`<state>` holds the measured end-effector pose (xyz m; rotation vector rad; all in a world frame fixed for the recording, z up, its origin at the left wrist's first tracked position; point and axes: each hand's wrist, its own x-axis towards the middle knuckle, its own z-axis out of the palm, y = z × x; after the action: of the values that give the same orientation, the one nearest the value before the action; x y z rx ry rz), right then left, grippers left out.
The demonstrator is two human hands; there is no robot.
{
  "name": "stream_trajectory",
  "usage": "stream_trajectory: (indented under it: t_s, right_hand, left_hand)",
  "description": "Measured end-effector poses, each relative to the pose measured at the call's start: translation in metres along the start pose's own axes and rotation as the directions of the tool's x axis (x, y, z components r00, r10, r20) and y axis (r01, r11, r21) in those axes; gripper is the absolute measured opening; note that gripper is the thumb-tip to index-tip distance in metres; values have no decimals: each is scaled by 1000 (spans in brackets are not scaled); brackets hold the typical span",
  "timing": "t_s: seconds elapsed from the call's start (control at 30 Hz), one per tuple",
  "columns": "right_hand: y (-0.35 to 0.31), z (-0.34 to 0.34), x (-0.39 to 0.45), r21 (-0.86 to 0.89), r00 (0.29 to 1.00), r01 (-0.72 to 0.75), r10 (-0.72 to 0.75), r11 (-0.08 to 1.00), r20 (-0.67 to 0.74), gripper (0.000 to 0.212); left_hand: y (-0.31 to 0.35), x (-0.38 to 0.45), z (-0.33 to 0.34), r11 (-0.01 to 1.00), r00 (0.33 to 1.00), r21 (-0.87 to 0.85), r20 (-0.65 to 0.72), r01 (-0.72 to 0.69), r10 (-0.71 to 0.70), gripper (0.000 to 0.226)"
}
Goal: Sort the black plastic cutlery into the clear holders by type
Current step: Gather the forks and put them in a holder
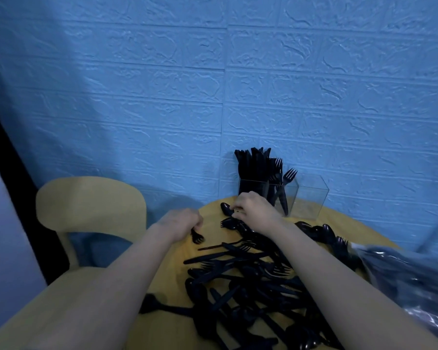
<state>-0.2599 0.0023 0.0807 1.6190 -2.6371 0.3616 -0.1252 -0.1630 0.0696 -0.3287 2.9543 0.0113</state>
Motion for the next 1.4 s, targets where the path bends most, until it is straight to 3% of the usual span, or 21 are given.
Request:
stream_trajectory:
  t_s: [0.1, 0.2, 0.3, 0.37, 0.53, 0.6, 0.7, 0.83, 0.93, 1.03, 1.1, 1.3, 1.4]
  right_hand:
    - [-9, 9, 10, -244, 988, 76, -40, 967, 152, 40]
    - [-16, 14, 14, -402, 976, 128, -44, 907, 212, 29]
    - [-17, 17, 15, -454, 983, 142, -69, 880, 173, 21]
    - [-17, 17, 15, -448, 989, 142, -105, 883, 107, 23]
    - [-12, 10, 3, -253, 963, 145, -195, 956, -185, 26]
    - [-8, 2, -5, -156, 914, 163, -209, 974, -349, 26]
    - [-13, -15, -17, 36, 869, 202, -162, 979, -467, 29]
    - [-38, -39, -36, 456, 791, 193, 138, 869, -596, 20]
    - [-49, -46, -51, 716, 815, 104, 353, 690, -459, 19]
    - [-61, -44, -64, 862, 863, 100, 388, 497, -324, 15]
    - [-70, -38, -69, 886, 883, 99, 371, 452, -288, 10]
    - [-78, -25, -67, 783, 884, 36, 345, 621, -315, 7]
    - [-82, -18, -65, 703, 901, 23, 290, 711, -322, 9]
  left_hand:
    - [-2, -7, 0, 999, 999, 10, -18, -33, 33, 13]
    - [-8, -14, 3, 996, 996, -87, -88, -13, 5, 12]
    - [-7, -22, 4, 945, 973, -327, -218, -6, -69, 11]
    - [1, -28, 1, 843, 939, -534, -318, -61, -134, 19]
    - [28, -38, -2, 592, 872, -791, -391, -156, -293, 12]
    - [39, -41, -3, 431, 865, -880, -366, -200, -345, 8]
    - [56, -48, -7, 172, 866, -949, -312, -265, -391, 9]
    - [69, -60, -4, -42, 859, -955, -243, -292, -450, 14]
    - [76, -71, -1, -106, 872, -956, -201, -274, -446, 17]
    - [83, -82, -1, -173, 916, -952, -179, -253, -359, 20]
    - [85, -89, -3, -193, 944, -951, -185, -242, -272, 22]
    - [84, -106, 5, -227, 970, -946, -207, -232, -129, 27]
    - [84, -104, 18, -217, 957, -939, -233, -268, -174, 29]
